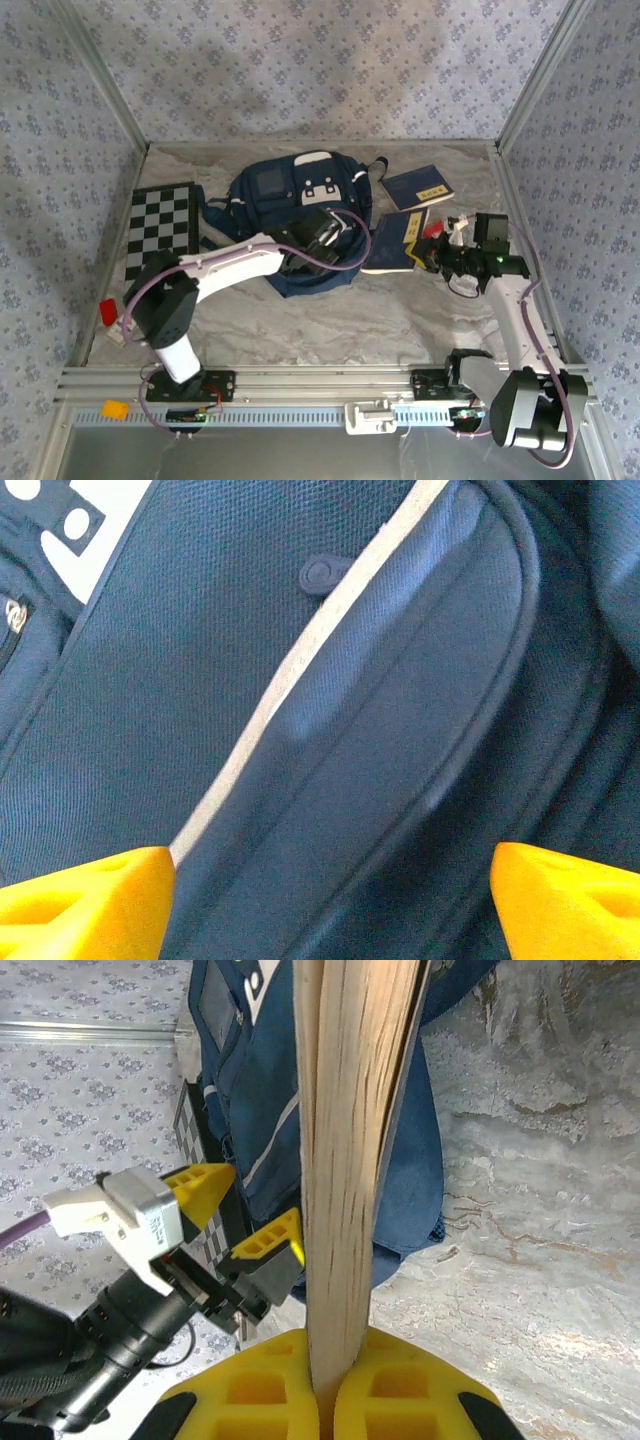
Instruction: Pack the student bag
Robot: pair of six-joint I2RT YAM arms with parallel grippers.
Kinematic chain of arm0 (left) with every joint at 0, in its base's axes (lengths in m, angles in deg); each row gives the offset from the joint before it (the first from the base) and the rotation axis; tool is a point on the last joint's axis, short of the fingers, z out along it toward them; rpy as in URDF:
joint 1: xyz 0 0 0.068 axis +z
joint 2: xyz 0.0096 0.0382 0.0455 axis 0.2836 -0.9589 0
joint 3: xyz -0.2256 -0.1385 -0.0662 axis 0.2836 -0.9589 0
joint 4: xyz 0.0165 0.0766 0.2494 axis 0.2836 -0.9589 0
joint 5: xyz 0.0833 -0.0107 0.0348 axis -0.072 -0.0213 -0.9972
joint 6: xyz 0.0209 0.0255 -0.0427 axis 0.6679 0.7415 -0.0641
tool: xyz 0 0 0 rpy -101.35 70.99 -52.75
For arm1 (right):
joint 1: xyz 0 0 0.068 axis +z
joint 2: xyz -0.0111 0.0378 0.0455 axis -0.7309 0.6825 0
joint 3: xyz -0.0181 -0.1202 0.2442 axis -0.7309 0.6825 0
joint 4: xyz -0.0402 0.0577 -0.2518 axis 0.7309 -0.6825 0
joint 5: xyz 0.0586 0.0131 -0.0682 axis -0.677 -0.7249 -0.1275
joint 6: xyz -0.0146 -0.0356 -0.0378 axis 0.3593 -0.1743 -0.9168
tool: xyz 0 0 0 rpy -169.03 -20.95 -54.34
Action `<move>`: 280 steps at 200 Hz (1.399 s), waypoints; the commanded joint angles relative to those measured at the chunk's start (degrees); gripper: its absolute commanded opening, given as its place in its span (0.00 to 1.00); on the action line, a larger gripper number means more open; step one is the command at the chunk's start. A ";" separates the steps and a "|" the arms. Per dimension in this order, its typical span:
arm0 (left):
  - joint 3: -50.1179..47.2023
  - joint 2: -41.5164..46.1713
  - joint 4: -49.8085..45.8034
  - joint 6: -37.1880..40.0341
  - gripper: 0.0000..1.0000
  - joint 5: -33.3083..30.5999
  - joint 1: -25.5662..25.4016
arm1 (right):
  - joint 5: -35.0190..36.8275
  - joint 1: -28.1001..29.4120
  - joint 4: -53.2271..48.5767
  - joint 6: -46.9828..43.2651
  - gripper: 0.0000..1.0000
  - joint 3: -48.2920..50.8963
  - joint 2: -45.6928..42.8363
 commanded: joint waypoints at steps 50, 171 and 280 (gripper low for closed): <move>5.80 -6.70 -1.52 5.00 0.71 5.40 4.09 | -2.73 -1.94 1.52 -0.64 0.00 1.07 0.12; 14.43 4.76 -5.07 0.72 0.00 4.26 6.14 | -5.07 -2.41 -3.87 -5.86 0.00 -0.94 2.65; 22.59 7.41 -4.61 -1.54 0.00 5.50 6.66 | 7.28 25.02 18.59 1.65 0.00 -8.69 17.88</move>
